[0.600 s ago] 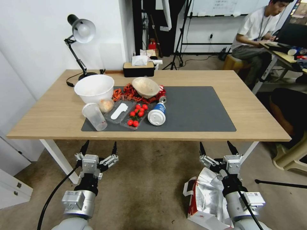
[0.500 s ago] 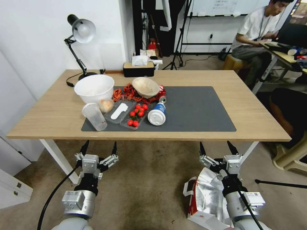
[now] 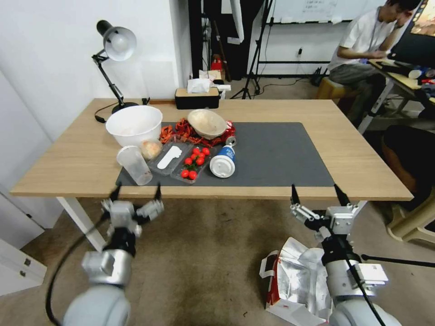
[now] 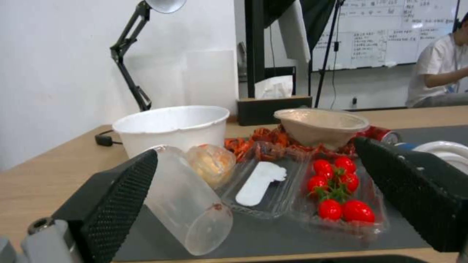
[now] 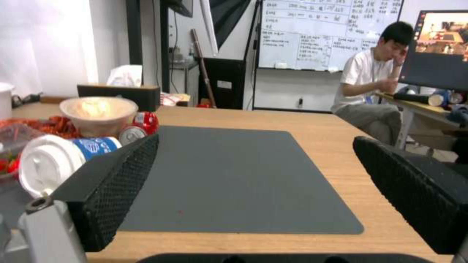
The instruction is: Pick up the food delivery bag from the floor and place it on the table.
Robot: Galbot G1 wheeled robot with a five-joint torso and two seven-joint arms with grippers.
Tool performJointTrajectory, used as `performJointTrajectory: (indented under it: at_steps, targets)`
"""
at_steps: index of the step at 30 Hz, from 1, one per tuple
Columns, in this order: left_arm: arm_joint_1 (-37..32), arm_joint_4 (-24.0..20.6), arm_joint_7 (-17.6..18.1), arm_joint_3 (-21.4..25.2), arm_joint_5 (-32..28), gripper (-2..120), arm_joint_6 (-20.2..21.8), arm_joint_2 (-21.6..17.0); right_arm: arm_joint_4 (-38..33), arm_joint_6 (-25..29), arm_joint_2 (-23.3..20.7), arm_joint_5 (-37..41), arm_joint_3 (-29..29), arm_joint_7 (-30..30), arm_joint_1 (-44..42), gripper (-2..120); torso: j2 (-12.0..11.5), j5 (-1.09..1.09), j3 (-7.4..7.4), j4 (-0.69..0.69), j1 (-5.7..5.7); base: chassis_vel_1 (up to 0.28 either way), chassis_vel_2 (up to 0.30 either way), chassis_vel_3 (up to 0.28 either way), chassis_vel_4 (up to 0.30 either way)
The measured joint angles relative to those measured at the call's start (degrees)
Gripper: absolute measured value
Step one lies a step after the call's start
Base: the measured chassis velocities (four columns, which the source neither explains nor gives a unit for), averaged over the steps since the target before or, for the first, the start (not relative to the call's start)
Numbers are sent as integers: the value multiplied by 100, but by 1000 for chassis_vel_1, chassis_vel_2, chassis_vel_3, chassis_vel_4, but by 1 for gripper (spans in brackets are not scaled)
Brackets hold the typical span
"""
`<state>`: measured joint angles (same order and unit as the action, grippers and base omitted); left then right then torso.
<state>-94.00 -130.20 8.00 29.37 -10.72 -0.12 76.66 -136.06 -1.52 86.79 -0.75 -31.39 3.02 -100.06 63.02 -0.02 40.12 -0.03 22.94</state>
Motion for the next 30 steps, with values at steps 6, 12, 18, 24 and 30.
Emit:
performJointTrajectory:
  at_steps: [6,12,18,24,30]
  targets:
    - [-14,55,-164,28,-84,100,-82,-51,12,33,36,9,31,-26,47,100,0,2,-1,4,-1,0,1,-4,-9]
    - [-13,68,-207,83,-107,100,-227,-68,4,41,-5,56,1,-28,71,100,0,2,-1,3,-2,0,0,0,0]
    - [-71,50,-121,45,-96,99,-197,-52,-2,51,-6,97,3,3,72,100,-51,2,-29,4,-25,0,0,0,0]
    - [-112,48,-125,25,-94,100,-219,-45,3,60,11,99,32,81,68,100,-248,2,-138,4,-112,0,0,0,0]
    - [-122,24,-134,25,-89,100,-204,-42,-9,66,20,103,37,84,74,100,-449,2,-249,4,-199,0,0,0,0]
